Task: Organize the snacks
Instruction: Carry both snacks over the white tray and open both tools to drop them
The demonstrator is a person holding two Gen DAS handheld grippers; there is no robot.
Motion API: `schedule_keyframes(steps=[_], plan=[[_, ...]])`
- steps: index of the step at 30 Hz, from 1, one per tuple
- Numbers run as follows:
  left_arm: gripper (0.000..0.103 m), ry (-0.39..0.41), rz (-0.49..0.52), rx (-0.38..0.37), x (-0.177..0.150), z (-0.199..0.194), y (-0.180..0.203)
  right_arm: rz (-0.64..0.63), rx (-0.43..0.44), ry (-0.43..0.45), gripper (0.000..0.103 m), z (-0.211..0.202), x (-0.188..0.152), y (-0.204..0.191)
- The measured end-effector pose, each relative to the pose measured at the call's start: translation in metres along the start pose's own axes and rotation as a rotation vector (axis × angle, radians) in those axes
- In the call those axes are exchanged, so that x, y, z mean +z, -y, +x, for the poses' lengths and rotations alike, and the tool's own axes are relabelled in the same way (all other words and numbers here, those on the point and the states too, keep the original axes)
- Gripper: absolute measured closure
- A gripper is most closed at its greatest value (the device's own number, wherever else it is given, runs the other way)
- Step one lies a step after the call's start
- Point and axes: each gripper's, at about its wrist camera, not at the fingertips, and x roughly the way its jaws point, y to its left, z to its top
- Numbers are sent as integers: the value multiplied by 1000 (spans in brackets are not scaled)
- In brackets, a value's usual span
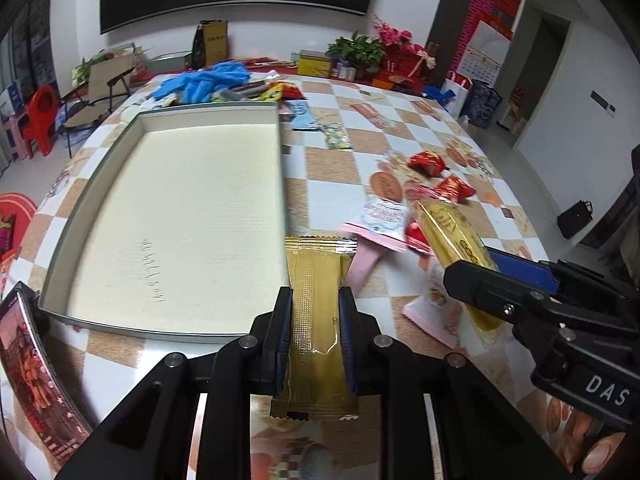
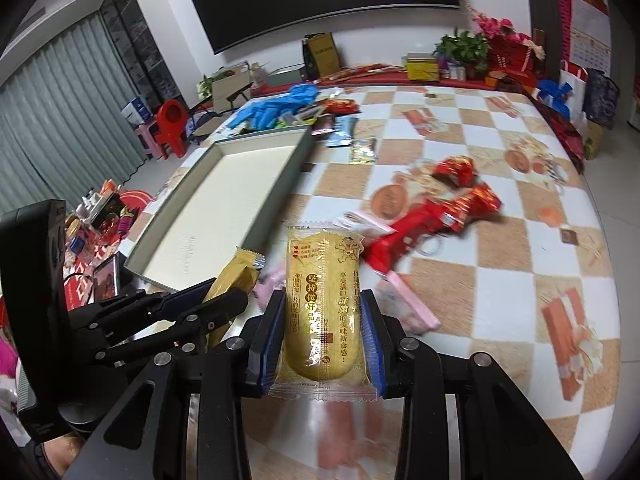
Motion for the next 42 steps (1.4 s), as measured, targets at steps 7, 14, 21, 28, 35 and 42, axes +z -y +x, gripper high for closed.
schedule_keyframes(steps=[7, 14, 21, 28, 35, 42], plan=[[79, 5, -89, 51, 13, -2, -37, -33, 33, -25, 65, 17, 15, -29], [79, 16, -153, 73, 27, -2, -60, -67, 43, -26, 65, 29, 35, -52], [79, 13, -190, 79, 35, 4, -74, -92, 31, -25, 65, 37, 50, -64], [79, -4, -224, 91, 37, 14, -87, -111, 23, -45, 65, 52, 59, -72], [79, -16, -242, 104, 41, 22, -96, -122, 30, -58, 65, 65, 70, -78], [79, -22, -251, 113, 47, 28, -101, -122, 41, -65, 65, 75, 83, -81]])
